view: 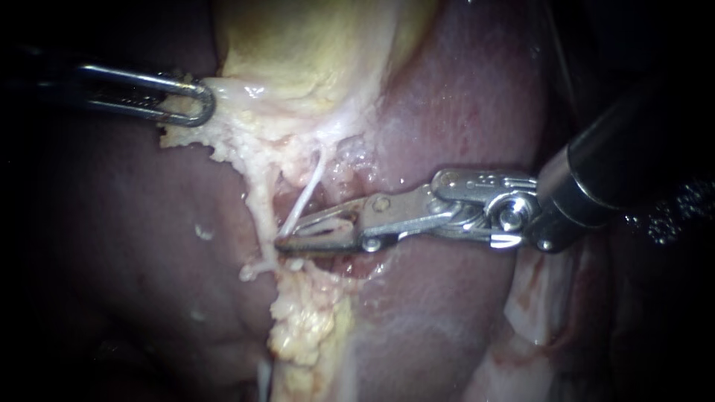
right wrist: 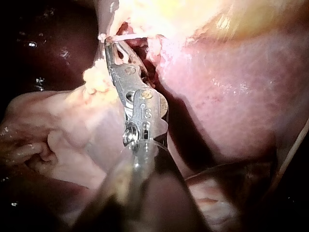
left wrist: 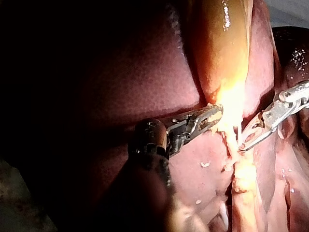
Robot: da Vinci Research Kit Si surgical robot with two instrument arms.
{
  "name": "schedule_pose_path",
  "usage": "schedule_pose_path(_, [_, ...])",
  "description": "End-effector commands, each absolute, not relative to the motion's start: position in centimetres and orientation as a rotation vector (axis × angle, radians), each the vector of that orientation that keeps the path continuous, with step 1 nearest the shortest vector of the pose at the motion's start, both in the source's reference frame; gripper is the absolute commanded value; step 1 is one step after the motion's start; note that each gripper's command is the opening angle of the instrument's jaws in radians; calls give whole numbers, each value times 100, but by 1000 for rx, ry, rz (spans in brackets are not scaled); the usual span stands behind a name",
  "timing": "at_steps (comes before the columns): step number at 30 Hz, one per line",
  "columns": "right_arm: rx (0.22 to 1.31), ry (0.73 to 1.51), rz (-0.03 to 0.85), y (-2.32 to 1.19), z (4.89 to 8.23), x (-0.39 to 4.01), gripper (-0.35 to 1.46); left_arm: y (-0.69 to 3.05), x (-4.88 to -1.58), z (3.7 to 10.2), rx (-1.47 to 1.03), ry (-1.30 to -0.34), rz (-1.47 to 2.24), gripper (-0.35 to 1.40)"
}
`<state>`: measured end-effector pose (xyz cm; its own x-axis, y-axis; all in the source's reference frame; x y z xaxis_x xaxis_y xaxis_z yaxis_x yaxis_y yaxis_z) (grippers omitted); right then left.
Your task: Clipping second clip left tube
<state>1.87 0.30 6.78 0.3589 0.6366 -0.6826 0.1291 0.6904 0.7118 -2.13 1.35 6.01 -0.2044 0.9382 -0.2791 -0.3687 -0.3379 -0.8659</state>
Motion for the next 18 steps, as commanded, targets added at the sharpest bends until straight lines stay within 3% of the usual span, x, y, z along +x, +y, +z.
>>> schedule_pose_path(1, [778,1181,376,30,678,187,-10,135,-213,601,-1040,-824,1717,-35])
schedule_pose_path(8, [786,1215,383,26,680,186,37,135,-213,601,-1040,-824,1716,-35])
schedule_pose_path(18, [785,1224,388,24,689,158,46,135,-213,601,-1040,-824,1716,-35])
